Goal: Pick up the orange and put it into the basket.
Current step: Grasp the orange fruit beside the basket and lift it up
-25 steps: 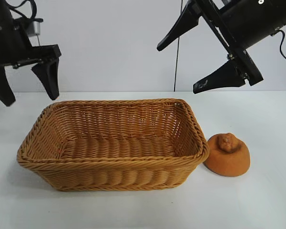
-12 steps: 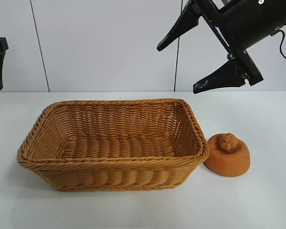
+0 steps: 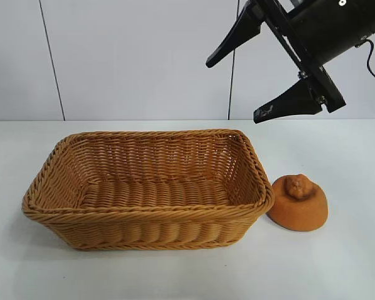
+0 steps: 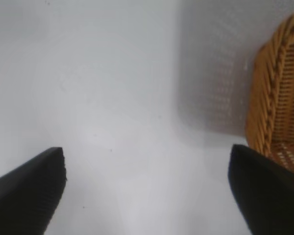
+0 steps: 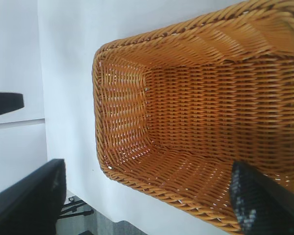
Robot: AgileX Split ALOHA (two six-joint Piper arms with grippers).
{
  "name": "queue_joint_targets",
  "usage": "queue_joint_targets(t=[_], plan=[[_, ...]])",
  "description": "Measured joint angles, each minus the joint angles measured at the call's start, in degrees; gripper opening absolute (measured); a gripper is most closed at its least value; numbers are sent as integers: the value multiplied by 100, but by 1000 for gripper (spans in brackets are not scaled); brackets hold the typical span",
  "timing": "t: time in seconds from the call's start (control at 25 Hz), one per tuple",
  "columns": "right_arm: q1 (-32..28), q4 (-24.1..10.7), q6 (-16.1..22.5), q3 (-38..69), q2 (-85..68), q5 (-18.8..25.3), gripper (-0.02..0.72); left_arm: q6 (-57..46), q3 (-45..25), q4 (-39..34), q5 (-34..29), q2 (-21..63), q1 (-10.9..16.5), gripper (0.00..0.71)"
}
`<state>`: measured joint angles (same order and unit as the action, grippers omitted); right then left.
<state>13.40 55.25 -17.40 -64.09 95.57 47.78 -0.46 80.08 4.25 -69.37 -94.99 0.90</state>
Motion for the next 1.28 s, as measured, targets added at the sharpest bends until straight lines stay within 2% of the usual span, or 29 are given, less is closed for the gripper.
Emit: queue_joint_targets(t=[0.36,0.76,1.04,1.28], plan=[[0,-5,0,0,0,0,620,46,-2202,-21,-16,2820,0,643],[0,-5,0,0,0,17,620,46,-4132,-21,289,5665,0,643],[0,-5,0,0,0,23,620,46,-4999,-21,673,7327,0,643],[0,-12,-13,0,0,197,620,46,-5114,-21,809,8055,0,643]])
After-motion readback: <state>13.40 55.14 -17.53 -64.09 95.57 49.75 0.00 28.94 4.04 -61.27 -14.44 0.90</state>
